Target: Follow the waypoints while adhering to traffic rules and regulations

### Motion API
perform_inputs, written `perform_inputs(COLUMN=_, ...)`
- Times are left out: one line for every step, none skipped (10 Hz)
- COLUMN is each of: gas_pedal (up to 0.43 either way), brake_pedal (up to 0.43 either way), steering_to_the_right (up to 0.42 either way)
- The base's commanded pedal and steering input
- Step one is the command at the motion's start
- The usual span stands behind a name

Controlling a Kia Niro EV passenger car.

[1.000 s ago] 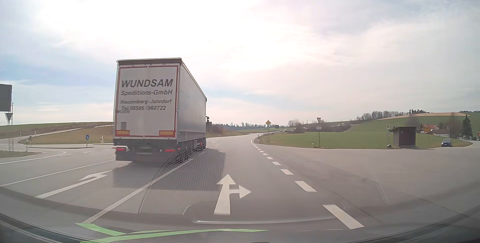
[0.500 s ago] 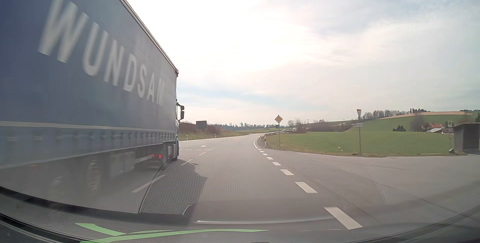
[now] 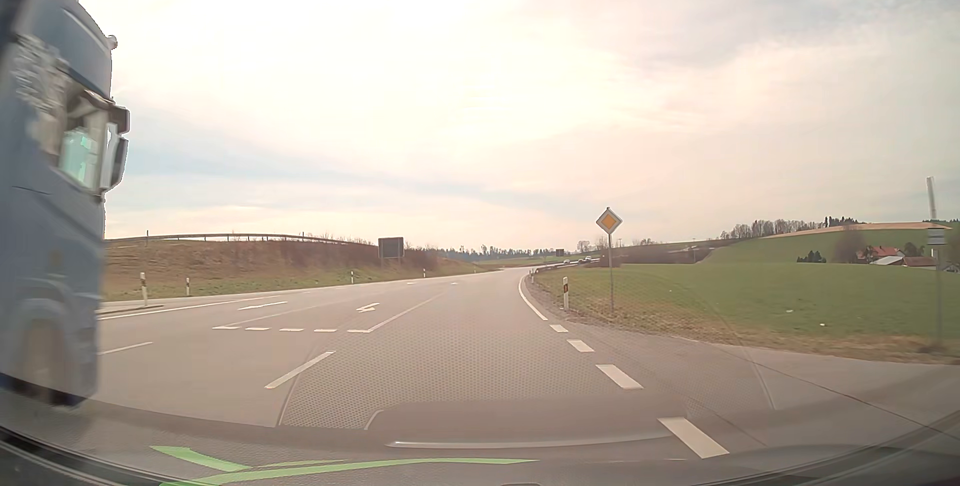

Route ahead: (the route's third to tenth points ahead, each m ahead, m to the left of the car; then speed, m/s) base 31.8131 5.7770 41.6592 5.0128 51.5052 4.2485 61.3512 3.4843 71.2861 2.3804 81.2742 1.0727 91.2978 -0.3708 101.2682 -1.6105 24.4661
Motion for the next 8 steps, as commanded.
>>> perform_inputs(gas_pedal=0.13, brake_pedal=0.0, steering_to_the_right=0.003)
perform_inputs(gas_pedal=0.138, brake_pedal=0.0, steering_to_the_right=0.004)
perform_inputs(gas_pedal=0.138, brake_pedal=0.0, steering_to_the_right=0.005)
perform_inputs(gas_pedal=0.138, brake_pedal=0.0, steering_to_the_right=0.006)
perform_inputs(gas_pedal=0.138, brake_pedal=0.0, steering_to_the_right=0.006)
perform_inputs(gas_pedal=0.138, brake_pedal=0.0, steering_to_the_right=0.006)
perform_inputs(gas_pedal=0.138, brake_pedal=0.0, steering_to_the_right=0.007)
perform_inputs(gas_pedal=0.138, brake_pedal=0.0, steering_to_the_right=0.007)
